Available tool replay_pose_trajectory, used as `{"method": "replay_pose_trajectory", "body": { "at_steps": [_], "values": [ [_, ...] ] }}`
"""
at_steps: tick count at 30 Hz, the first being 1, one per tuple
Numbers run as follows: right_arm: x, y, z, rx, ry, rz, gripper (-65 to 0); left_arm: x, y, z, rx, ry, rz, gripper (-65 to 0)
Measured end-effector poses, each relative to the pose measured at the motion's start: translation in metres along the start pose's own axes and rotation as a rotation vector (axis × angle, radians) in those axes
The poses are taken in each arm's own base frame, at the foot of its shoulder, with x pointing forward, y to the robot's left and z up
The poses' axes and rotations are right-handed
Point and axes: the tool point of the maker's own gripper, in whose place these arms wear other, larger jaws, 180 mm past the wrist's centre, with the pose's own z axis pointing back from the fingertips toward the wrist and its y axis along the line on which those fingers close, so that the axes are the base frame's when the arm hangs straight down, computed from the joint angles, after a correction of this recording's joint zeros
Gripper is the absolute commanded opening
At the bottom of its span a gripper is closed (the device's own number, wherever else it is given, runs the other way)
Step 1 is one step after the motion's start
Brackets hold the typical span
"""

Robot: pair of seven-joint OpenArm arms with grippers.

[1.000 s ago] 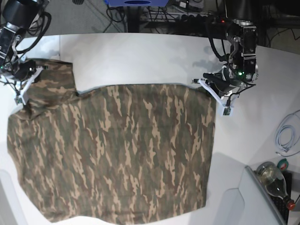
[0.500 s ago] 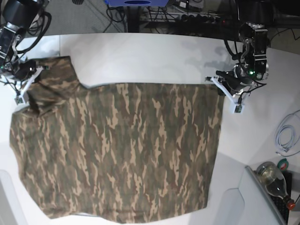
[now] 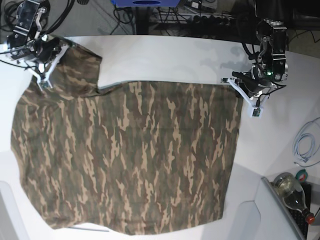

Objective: Layout the t-shirt on the table in an organized manner, then fold the t-shirt properly
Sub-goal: 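Grasp the shirt shoulder with the left gripper and pull it outward, then open the left gripper and lift it off the shirt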

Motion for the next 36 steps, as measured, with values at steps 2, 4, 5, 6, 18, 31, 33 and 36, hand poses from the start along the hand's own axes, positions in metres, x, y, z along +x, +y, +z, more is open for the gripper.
{"method": "replay_pose_trajectory", "body": {
  "at_steps": [2,4,5,6,18,31,33,36],
  "values": [
    [-0.003,0.001,0.003,-0.007,0.015,0.005,-62.4,0.001,0.003,0.001,0.005,-0.004,0.003,-65.0],
    [-0.002,-0.001,0.010,-0.028,0.009,0.016,-62.4,0.002,0.002,0.003,0.005,0.004,-0.003,-65.0],
    [0.002,-0.004,0.016,-0.046,-0.009,0.025,-62.4,0.004,0.002,0.005,0.007,0.002,-0.011,-65.0],
    [0.007,-0.007,0.023,-0.064,-0.024,0.032,-62.4,0.007,0.000,0.009,0.006,-0.009,-0.019,-65.0],
    [0.054,-0.076,0.094,-0.257,-0.377,-0.209,-60.2,0.017,0.023,0.074,0.043,-0.121,0.012,-65.0],
    [0.037,-0.074,0.085,-0.171,-0.396,-0.318,-27.0,-0.041,0.034,0.072,-0.131,-0.137,0.274,-4.3],
    [0.039,-0.074,0.086,-0.170,-0.405,-0.319,-26.9,-0.045,0.030,0.065,-0.153,-0.118,0.281,-5.9],
    [0.040,-0.075,0.086,-0.172,-0.407,-0.317,-26.9,-0.036,0.025,0.050,-0.193,-0.136,0.321,-12.0]
  ]
}}
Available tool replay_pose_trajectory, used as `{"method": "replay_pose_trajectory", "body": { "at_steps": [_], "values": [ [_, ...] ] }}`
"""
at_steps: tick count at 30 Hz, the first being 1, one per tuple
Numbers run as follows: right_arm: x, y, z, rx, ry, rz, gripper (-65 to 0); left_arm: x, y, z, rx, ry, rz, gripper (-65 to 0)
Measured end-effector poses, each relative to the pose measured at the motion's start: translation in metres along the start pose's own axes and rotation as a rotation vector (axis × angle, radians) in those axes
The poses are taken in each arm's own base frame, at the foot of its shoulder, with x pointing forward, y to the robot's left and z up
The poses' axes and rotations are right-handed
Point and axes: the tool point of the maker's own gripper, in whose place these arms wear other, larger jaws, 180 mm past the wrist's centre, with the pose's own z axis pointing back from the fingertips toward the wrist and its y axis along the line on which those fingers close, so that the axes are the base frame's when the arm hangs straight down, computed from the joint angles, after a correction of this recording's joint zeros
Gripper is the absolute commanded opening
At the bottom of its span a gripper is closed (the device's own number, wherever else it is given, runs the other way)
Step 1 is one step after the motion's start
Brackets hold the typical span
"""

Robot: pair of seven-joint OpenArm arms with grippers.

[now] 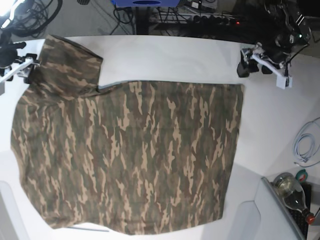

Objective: Layout the t-shirt on the table in an organized manner, then fold the t-shirt properly
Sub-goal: 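Open the left gripper and lift it off the shirt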

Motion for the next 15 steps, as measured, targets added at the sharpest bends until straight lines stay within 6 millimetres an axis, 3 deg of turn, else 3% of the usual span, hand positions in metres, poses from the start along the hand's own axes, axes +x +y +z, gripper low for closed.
{"method": "replay_pose_trajectory", "body": {
  "at_steps": [5,15],
  "values": [
    [0.000,-0.001,0.000,-0.002,0.000,-0.001,-26.9,0.002,-0.001,-0.017,-0.027,-0.071,0.086,-20.7],
    [-0.023,-0.010,-0.013,0.009,0.060,-0.065,-27.2,0.017,-0.008,-0.044,-0.101,-0.155,0.213,-21.7]
  ]
}}
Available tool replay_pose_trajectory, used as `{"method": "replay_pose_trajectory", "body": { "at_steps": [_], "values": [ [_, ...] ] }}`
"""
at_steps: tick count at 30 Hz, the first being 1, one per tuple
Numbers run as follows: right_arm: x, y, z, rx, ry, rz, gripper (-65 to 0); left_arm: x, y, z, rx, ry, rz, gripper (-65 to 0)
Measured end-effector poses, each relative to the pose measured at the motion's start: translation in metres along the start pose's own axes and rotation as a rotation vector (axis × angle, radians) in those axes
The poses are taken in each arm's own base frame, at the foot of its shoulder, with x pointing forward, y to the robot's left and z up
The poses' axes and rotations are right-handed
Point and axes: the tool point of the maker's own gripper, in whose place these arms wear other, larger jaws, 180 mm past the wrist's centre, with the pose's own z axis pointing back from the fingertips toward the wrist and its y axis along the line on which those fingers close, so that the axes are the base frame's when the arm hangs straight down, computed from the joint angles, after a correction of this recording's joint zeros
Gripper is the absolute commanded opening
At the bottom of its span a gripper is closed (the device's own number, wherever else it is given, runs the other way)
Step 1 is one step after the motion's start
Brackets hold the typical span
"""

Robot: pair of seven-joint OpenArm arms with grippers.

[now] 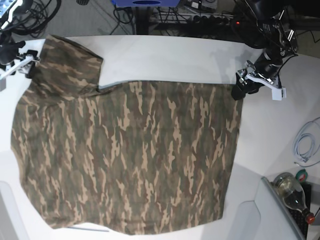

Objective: Layout the t-shirt on the table in an organized manner, then fold the t-shirt properly
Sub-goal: 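Open the left gripper and lift it off the shirt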

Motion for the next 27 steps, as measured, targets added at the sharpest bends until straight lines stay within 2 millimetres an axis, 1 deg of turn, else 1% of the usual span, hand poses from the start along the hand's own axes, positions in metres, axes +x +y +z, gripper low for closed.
{"method": "replay_pose_trajectory", "body": {
  "at_steps": [2,4,6,7,9,11,12,13,15,18,21,24,27],
  "values": [
    [0.001,-0.009,0.000,-0.020,-0.012,-0.039,-27.2,0.000,-0.005,-0.005,-0.016,0.009,-0.007,-21.7],
    [0.001,-0.016,-0.003,-0.033,-0.019,-0.086,-26.9,-0.004,-0.017,-0.013,-0.046,0.045,-0.047,-21.9],
    [-0.001,-0.018,-0.008,-0.029,-0.015,-0.119,-26.7,-0.008,-0.027,-0.018,-0.070,0.059,-0.057,-23.2],
    [0.000,-0.018,-0.011,-0.024,-0.013,-0.123,-26.7,-0.010,-0.030,-0.020,-0.078,0.057,-0.049,-26.7],
    [0.001,-0.020,-0.014,-0.018,-0.013,-0.124,-25.8,-0.015,-0.031,-0.020,-0.080,0.066,-0.042,-38.3],
    [-0.001,-0.022,-0.014,-0.021,-0.007,-0.124,-21.0,-0.019,-0.026,-0.019,-0.065,0.092,-0.048,-54.3],
    [-0.002,-0.022,-0.015,-0.020,-0.003,-0.125,-19.4,-0.021,-0.024,-0.018,-0.054,0.101,-0.046,-60.7],
    [-0.003,-0.022,-0.015,-0.018,0.000,-0.127,-18.0,-0.022,-0.022,-0.018,-0.048,0.107,-0.046,-65.0],
    [-0.006,-0.019,-0.018,-0.006,0.008,-0.128,-18.3,-0.022,-0.023,-0.018,-0.050,0.108,-0.045,-65.0],
    [-0.011,-0.009,-0.031,0.041,0.040,-0.107,-18.0,-0.023,-0.023,-0.018,-0.049,0.111,-0.046,-65.0],
    [-0.012,0.003,-0.042,0.085,0.043,-0.084,-17.6,-0.022,-0.019,-0.018,-0.028,0.107,-0.030,-65.0],
    [-0.013,0.017,-0.046,0.116,0.053,-0.058,-17.6,-0.020,-0.017,-0.019,-0.007,0.103,-0.018,-65.0],
    [-0.015,0.020,-0.051,0.132,0.060,-0.070,-17.9,-0.019,-0.016,-0.019,-0.006,0.102,-0.019,-65.0]
  ]
}}
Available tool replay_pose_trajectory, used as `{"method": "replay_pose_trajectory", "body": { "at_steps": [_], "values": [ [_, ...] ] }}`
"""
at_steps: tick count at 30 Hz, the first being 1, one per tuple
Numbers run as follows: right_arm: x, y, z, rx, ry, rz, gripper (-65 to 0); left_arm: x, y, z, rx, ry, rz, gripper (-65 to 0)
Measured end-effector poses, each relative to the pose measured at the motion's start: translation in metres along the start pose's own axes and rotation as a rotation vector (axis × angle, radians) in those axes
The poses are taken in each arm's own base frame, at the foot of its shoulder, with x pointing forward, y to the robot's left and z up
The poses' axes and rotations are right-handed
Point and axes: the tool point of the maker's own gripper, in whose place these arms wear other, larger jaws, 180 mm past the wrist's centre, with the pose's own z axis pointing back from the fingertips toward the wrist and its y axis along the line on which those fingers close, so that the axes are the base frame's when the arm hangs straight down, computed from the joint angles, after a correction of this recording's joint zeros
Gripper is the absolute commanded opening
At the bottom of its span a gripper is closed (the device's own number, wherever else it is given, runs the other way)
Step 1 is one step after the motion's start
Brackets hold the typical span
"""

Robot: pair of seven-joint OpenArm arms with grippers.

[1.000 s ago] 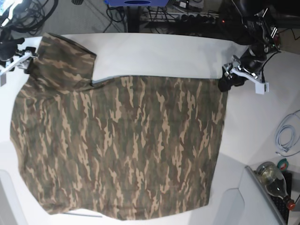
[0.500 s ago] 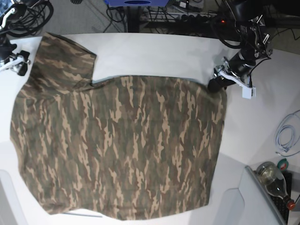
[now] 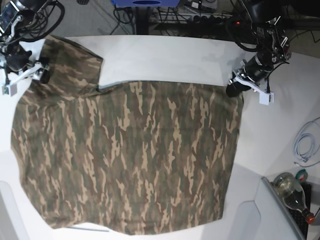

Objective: Layout the t-shirt on the table in an organized manner, then fold the t-shirt properly
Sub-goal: 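Open the left gripper and lift it off the shirt, then grasp the shirt corners with both grippers and lift them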

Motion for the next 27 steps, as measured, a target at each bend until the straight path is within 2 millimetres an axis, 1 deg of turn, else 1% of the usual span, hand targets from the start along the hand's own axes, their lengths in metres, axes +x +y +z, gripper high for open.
{"method": "replay_pose_trajectory", "body": {
  "at_steps": [3,5,6,7,8,10,11,12,13,14,15,16,18,20,23,24,27],
  "values": [
    [-0.010,0.000,-0.008,0.014,0.030,-0.020,-18.3,0.000,0.000,0.000,0.001,0.000,-0.001,-65.0],
    [-0.006,-0.001,-0.011,0.023,0.006,-0.034,-18.9,0.001,0.001,0.000,0.002,0.000,-0.002,-65.0],
    [-0.006,-0.002,-0.012,0.024,0.005,-0.036,-21.0,0.001,0.001,0.001,0.003,0.000,-0.003,-65.0],
    [-0.005,-0.004,-0.013,0.024,0.005,-0.036,-25.7,0.001,0.001,0.001,0.003,0.001,-0.004,-65.0],
    [-0.006,-0.004,-0.013,0.024,0.010,-0.036,-32.6,0.001,0.002,0.001,0.005,0.000,-0.004,-65.0],
    [-0.009,-0.004,-0.014,0.024,0.018,-0.039,-50.3,0.001,0.002,0.001,0.006,0.000,-0.004,-65.0],
    [-0.012,-0.004,-0.014,0.027,0.029,-0.041,-60.6,0.001,0.002,0.001,0.005,0.001,-0.004,-65.0],
    [-0.015,-0.003,-0.014,0.026,0.038,-0.042,-65.0,0.001,0.002,0.001,0.006,0.001,-0.004,-65.0],
    [-0.018,-0.002,-0.014,0.030,0.058,-0.044,-65.0,0.001,0.002,0.001,0.006,0.000,-0.005,-65.0],
    [-0.019,-0.002,-0.012,0.027,0.070,-0.038,-63.0,0.001,0.002,0.001,0.006,0.000,-0.005,-65.0],
    [-0.022,-0.003,-0.008,0.017,0.095,-0.021,-64.1,0.002,0.002,0.001,0.006,0.000,-0.006,-65.0],
    [-0.023,-0.006,-0.002,0.002,0.102,-0.002,-65.0,0.002,0.002,0.002,0.008,-0.001,-0.010,-65.0],
    [-0.017,-0.012,0.013,-0.030,0.075,0.033,-64.5,0.002,0.004,0.007,0.026,0.018,-0.042,-65.0],
    [-0.017,-0.015,0.025,-0.062,0.080,0.062,-64.5,0.001,0.011,0.015,0.061,0.038,-0.094,-65.0],
    [-0.017,-0.011,0.039,-0.087,0.093,0.096,-64.5,-0.001,0.019,0.028,0.115,0.053,-0.158,-65.0],
    [-0.015,-0.009,0.044,-0.090,0.088,0.107,-64.5,-0.002,0.020,0.032,0.121,0.059,-0.168,-65.0],
    [-0.021,-0.011,0.056,-0.123,0.131,0.132,-64.5,-0.006,0.021,0.044,0.140,0.076,-0.211,-65.0]
  ]
}}
